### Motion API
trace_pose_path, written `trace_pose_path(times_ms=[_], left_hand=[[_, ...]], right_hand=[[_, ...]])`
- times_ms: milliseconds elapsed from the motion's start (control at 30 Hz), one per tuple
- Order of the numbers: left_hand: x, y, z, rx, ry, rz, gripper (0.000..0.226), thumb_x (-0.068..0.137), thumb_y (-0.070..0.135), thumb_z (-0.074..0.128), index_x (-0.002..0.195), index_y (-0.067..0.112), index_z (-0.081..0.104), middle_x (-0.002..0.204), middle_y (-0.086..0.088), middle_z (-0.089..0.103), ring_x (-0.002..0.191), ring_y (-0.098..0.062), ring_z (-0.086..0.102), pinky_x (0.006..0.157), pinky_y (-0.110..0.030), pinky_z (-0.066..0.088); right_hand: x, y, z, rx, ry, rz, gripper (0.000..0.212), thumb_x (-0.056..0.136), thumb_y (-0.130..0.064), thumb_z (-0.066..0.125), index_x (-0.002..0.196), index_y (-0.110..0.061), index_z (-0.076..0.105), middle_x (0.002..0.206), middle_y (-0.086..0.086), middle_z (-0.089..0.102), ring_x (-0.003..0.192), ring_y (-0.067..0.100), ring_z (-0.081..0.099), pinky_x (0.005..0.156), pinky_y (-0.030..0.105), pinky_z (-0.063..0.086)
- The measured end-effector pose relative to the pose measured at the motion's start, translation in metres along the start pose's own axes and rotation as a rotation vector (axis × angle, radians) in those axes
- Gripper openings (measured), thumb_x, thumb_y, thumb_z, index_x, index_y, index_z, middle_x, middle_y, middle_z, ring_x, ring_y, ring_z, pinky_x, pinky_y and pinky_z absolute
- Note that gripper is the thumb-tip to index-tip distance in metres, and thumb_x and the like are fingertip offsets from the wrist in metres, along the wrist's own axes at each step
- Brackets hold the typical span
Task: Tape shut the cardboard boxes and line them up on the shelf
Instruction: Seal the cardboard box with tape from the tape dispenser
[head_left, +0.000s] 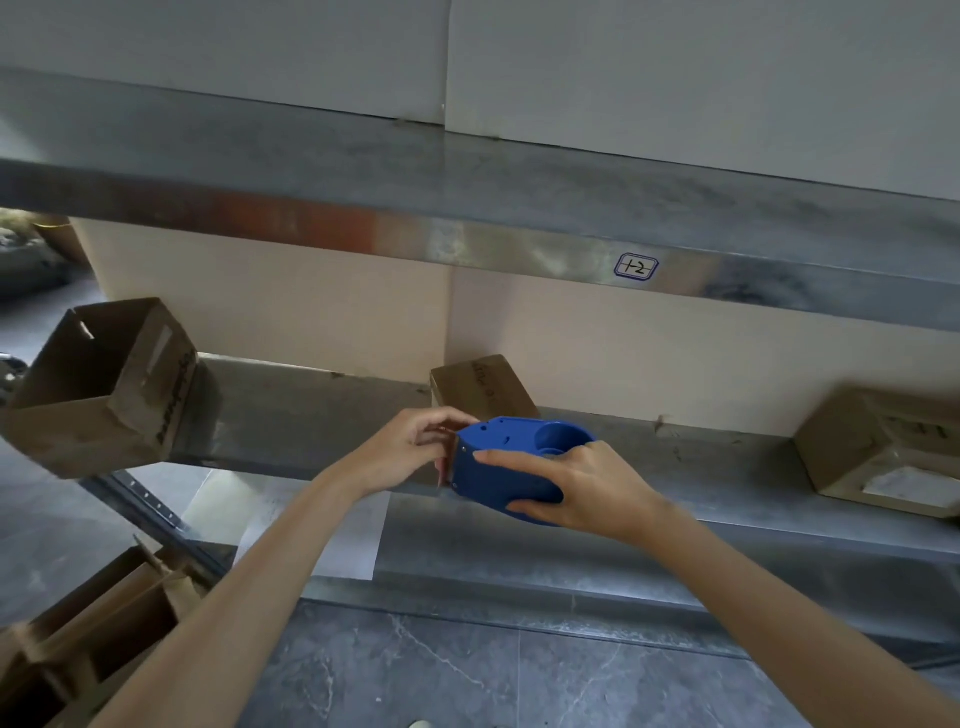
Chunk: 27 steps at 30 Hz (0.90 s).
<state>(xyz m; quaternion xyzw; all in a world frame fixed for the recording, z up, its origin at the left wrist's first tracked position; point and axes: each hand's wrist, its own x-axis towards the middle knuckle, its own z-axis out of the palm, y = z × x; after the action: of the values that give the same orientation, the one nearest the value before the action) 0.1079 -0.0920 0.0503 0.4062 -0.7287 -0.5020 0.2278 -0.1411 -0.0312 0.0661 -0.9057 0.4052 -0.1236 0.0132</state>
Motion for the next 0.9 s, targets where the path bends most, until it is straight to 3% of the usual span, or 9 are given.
trace_pose_path(times_ms=[100,200,367,500,567,700,800,900], left_hand=[[-0.002,-0.002,0.002,0.001,0.046,-0.006,0.041,0.093,-0.013,0.050,0.120,0.013,0.065,0.117,0.001,0.068,0.106,-0.011,0.065,0.091,-0.037,0.055],[0.001,-0.005,0.005,0.021,0.100,0.001,0.036,0.091,-0.013,0.054,0.113,0.011,0.067,0.110,-0.001,0.069,0.100,-0.013,0.066,0.087,-0.038,0.057],[0.009,-0.010,0.010,0.031,0.216,0.012,0.032,0.086,-0.015,0.059,0.104,0.010,0.068,0.101,-0.003,0.071,0.091,-0.012,0.067,0.081,-0.030,0.056],[0.011,-0.015,0.013,0.051,0.245,-0.008,0.034,0.085,-0.014,0.062,0.103,0.014,0.067,0.096,-0.004,0.071,0.089,-0.014,0.068,0.081,-0.030,0.056],[0.010,-0.017,0.007,0.070,0.252,-0.021,0.029,0.086,-0.004,0.068,0.101,0.020,0.066,0.093,0.000,0.071,0.087,-0.007,0.068,0.083,-0.026,0.055],[0.001,-0.023,-0.016,0.051,0.297,-0.047,0.030,0.084,-0.003,0.071,0.098,0.024,0.065,0.090,0.000,0.072,0.084,-0.007,0.069,0.080,-0.020,0.052],[-0.011,-0.034,-0.028,0.037,0.366,-0.112,0.028,0.086,-0.003,0.069,0.098,0.023,0.066,0.090,-0.002,0.072,0.085,-0.012,0.069,0.082,-0.026,0.055],[-0.018,-0.039,-0.013,-0.009,0.336,-0.122,0.029,0.089,-0.002,0.066,0.103,0.024,0.065,0.092,-0.003,0.070,0.084,-0.012,0.069,0.078,-0.029,0.058]], right_hand=[[0.000,-0.003,0.000,0.006,-0.002,-0.009,0.058,0.091,-0.039,0.065,0.144,-0.037,0.043,0.066,0.000,0.066,0.051,0.019,0.056,0.048,0.036,0.052],[0.000,-0.005,-0.001,-0.006,-0.026,-0.020,0.062,0.092,-0.041,0.062,0.146,-0.043,0.030,0.067,-0.001,0.066,0.052,0.019,0.057,0.049,0.036,0.052],[0.001,-0.005,0.000,-0.012,-0.053,0.029,0.061,0.094,-0.044,0.056,0.147,-0.045,0.026,0.067,-0.002,0.065,0.051,0.017,0.054,0.051,0.037,0.052],[0.001,0.001,-0.005,-0.041,-0.118,0.088,0.062,0.096,-0.048,0.052,0.148,-0.051,0.018,0.061,-0.011,0.049,0.048,0.011,0.043,0.055,0.034,0.050],[-0.002,0.006,-0.009,-0.050,-0.142,0.104,0.065,0.096,-0.052,0.047,0.145,-0.060,0.005,0.062,-0.009,0.054,0.047,0.009,0.042,0.054,0.027,0.046],[-0.013,0.019,-0.017,-0.070,-0.141,0.141,0.066,0.093,-0.053,0.050,0.144,-0.061,0.009,0.070,-0.009,0.062,0.043,0.005,0.037,0.050,0.014,0.027],[-0.029,0.036,-0.024,-0.122,-0.145,0.203,0.067,0.092,-0.056,0.051,0.142,-0.065,0.006,0.071,-0.009,0.064,0.043,0.002,0.037,0.050,0.009,0.020],[-0.038,0.043,-0.025,-0.137,-0.185,0.246,0.066,0.092,-0.058,0.049,0.142,-0.064,0.007,0.066,-0.011,0.059,0.045,0.000,0.035,0.050,0.010,0.019]])
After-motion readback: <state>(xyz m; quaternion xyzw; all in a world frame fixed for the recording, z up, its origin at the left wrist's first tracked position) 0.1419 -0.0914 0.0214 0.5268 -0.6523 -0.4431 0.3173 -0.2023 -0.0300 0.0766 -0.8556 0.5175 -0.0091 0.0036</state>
